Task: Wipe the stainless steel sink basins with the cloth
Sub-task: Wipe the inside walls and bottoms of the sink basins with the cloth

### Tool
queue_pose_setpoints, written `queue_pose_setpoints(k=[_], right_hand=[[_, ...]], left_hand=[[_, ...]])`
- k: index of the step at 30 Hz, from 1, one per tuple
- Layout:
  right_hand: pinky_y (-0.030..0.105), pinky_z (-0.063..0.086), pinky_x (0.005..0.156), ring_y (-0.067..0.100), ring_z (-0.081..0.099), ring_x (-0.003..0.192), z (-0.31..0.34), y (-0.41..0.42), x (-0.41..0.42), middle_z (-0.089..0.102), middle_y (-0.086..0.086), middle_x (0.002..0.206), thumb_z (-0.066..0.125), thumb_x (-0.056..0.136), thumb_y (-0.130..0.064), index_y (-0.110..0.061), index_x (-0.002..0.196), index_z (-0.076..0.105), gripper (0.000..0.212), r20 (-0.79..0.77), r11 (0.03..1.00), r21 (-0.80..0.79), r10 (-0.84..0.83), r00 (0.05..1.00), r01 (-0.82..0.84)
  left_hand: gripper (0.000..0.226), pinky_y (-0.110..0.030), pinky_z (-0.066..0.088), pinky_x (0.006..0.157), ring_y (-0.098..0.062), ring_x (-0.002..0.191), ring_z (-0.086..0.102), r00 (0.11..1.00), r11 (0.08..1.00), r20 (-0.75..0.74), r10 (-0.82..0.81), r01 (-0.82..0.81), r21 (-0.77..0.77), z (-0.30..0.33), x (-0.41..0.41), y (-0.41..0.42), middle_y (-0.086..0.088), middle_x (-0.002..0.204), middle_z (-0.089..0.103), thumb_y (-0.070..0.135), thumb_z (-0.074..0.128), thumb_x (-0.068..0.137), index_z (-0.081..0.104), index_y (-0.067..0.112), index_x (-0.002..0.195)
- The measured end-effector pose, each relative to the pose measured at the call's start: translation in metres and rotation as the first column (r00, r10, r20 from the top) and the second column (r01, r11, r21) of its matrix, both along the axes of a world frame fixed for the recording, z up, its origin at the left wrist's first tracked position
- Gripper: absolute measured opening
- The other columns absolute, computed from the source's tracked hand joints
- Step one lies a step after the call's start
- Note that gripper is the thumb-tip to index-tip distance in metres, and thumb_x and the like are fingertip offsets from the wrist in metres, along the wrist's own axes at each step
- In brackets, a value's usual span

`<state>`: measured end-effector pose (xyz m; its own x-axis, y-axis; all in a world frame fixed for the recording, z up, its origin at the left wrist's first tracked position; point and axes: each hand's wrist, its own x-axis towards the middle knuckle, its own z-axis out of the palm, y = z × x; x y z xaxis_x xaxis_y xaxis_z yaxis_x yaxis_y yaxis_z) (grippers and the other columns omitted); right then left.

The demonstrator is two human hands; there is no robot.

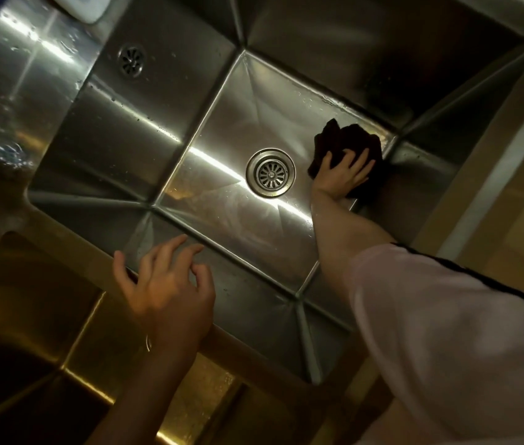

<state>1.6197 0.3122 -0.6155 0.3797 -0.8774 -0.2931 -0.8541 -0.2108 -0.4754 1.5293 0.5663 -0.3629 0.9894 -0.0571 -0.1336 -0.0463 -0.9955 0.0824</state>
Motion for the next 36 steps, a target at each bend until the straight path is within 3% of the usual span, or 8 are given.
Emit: queue_pose_setpoints(k=[4,8,17,22,26,30,36], right_hand=[[0.05,0.012,0.118,0.031,0.012,0.147,0.005,-0.026,0.009,0.024,0.007,0.156,0.051,0.092,-0.038,-0.015,0.126,0.053,0.041,-0.03,0.995,-0.025,0.091,0.995,-0.091],[0.041,0.016,0.118,0.03,0.017,0.145,0.011,-0.064,0.027,0.03,0.007,0.153,0.052,0.091,-0.041,-0.013,0.127,0.054,0.046,-0.045,0.992,-0.068,0.102,0.994,-0.105],[0.047,0.008,0.118,0.031,0.01,0.147,0.005,0.015,-0.01,0.024,0.009,0.156,0.037,0.099,-0.043,-0.013,0.134,0.047,0.048,-0.099,1.0,0.007,0.026,0.995,-0.025],[0.051,0.013,0.117,0.033,0.011,0.146,0.007,-0.025,0.01,0.023,0.009,0.156,0.042,0.097,-0.042,-0.011,0.132,0.047,0.047,-0.096,0.995,-0.029,0.093,0.991,-0.096],[0.041,0.014,0.119,0.031,0.017,0.144,0.01,-0.066,0.031,0.029,0.009,0.153,0.045,0.096,-0.043,-0.009,0.132,0.048,0.049,-0.059,0.994,-0.039,0.097,0.994,-0.099],[0.037,0.011,0.119,0.029,0.016,0.146,0.009,-0.024,0.013,0.029,0.008,0.154,0.041,0.097,-0.042,-0.01,0.132,0.048,0.047,-0.036,0.999,-0.013,0.038,0.999,-0.038],[0.044,0.012,0.12,0.031,0.012,0.146,0.006,-0.013,-0.005,0.026,0.008,0.155,0.043,0.097,-0.041,-0.012,0.13,0.05,0.044,-0.05,0.991,-0.056,0.122,0.991,-0.125]], left_hand=[[0.038,-0.053,0.008,0.116,-0.023,0.116,0.055,0.999,1.0,-0.049,0.01,-0.009,0.03,0.001,0.001,0.001,-0.004,0.12,0.065,0.029,0.038,0.089,0.07,0.018,0.105],[0.039,-0.053,0.007,0.116,-0.023,0.117,0.054,0.999,0.999,-0.053,0.005,-0.004,0.034,-0.002,0.001,0.003,-0.004,0.12,0.064,0.032,0.036,0.089,0.069,0.019,0.106],[0.037,-0.051,0.006,0.116,-0.024,0.114,0.055,0.999,1.0,-0.045,0.022,-0.021,0.02,-0.002,0.001,0.003,-0.004,0.119,0.065,0.031,0.037,0.088,0.069,0.019,0.103],[0.035,-0.05,0.007,0.117,-0.024,0.112,0.057,1.0,1.0,-0.026,0.017,-0.017,-0.003,-0.003,0.0,0.004,-0.005,0.116,0.066,0.03,0.04,0.088,0.069,0.018,0.102],[0.033,-0.05,0.007,0.117,-0.022,0.11,0.058,1.0,1.0,-0.022,0.012,-0.013,-0.01,-0.003,0.001,0.004,-0.004,0.115,0.066,0.028,0.042,0.088,0.07,0.017,0.102],[0.037,-0.047,0.004,0.117,-0.022,0.111,0.057,0.999,1.0,-0.035,0.024,-0.025,-0.01,0.0,0.002,0.001,-0.004,0.114,0.067,0.03,0.038,0.088,0.071,0.017,0.101],[0.032,-0.047,0.004,0.117,-0.021,0.111,0.057,0.999,1.0,-0.044,0.016,-0.017,-0.014,-0.001,0.002,0.003,-0.002,0.115,0.066,0.029,0.043,0.088,0.07,0.019,0.102]])
